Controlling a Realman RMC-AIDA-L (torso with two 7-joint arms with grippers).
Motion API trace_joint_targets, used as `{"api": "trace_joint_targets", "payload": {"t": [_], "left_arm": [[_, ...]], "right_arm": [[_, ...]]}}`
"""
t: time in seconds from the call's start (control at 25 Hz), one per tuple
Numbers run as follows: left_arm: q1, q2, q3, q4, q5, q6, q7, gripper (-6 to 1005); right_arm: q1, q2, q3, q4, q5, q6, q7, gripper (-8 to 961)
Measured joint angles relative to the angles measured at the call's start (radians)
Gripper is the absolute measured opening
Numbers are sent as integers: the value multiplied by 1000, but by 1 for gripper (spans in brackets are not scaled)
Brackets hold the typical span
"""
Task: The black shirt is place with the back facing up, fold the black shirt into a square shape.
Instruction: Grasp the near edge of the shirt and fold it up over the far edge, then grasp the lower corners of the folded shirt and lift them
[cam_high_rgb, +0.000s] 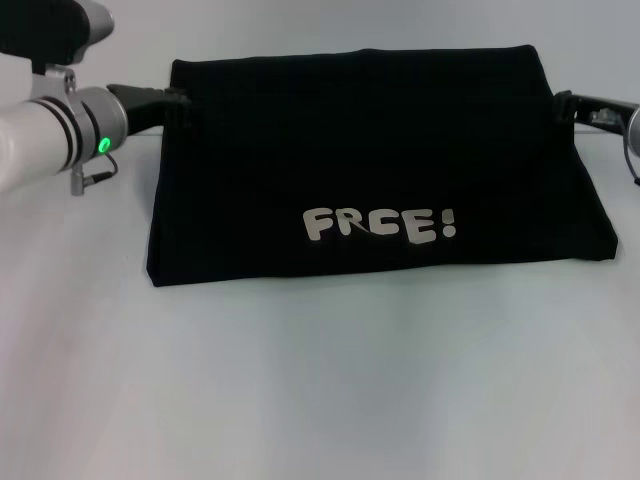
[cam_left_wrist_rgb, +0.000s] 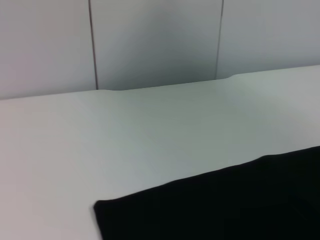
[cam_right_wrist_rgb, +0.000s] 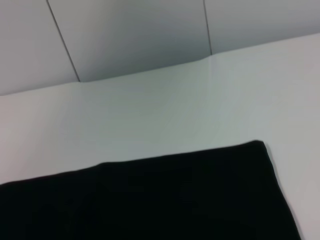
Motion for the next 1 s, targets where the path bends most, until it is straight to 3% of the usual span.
{"api": "trace_joint_targets", "payload": {"t": [0.56, 0.8, 1.0], "left_arm": [[18, -62, 13, -23, -45, 11, 81, 155], [18, -64, 64, -24, -42, 10, 75, 177], [16, -62, 74, -20, -45, -12, 71, 371]], "right_arm": [[-31, 30, 0, -7, 67, -9, -58, 165], [-38, 31, 5, -24, 68, 0, -54, 261], [-50, 32, 3, -53, 106, -6, -59, 370]]}}
